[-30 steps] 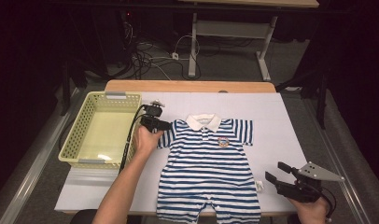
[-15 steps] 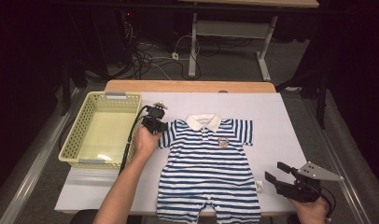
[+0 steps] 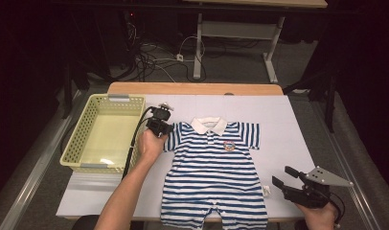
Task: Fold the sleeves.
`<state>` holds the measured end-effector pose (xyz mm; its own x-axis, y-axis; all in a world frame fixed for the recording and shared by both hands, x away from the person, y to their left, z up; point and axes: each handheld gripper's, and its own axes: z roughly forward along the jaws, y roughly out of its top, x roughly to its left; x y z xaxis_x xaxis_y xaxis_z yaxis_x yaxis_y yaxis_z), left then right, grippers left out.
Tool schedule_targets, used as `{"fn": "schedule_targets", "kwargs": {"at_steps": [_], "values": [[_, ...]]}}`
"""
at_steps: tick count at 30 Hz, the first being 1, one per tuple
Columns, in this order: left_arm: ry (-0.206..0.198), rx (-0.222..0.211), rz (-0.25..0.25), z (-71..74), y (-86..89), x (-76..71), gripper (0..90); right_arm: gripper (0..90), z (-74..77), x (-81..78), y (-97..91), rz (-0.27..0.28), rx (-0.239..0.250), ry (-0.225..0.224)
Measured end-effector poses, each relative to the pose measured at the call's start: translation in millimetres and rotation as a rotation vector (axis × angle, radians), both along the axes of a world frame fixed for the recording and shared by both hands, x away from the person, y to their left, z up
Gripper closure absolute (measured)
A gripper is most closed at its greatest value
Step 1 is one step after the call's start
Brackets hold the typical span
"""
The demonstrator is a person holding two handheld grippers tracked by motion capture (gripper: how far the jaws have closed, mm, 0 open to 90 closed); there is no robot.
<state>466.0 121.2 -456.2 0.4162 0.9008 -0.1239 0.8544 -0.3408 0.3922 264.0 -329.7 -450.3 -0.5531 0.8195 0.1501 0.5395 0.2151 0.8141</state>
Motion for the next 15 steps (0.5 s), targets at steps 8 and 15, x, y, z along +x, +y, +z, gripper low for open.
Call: {"fn": "schedule_targets", "kwargs": {"at_steps": [8,15], "values": [[-0.038,-0.041,-0.069,16.2,-3.0,-8.8,85.6,34.2,-0.3,0.9,0.5,0.004,0.0,0.005],[-0.05,-0.057,-0.143,28.2,-13.0,-11.9,85.6,33.8,-0.6,1.4,-0.2,-0.001,0.003,0.009]]}}
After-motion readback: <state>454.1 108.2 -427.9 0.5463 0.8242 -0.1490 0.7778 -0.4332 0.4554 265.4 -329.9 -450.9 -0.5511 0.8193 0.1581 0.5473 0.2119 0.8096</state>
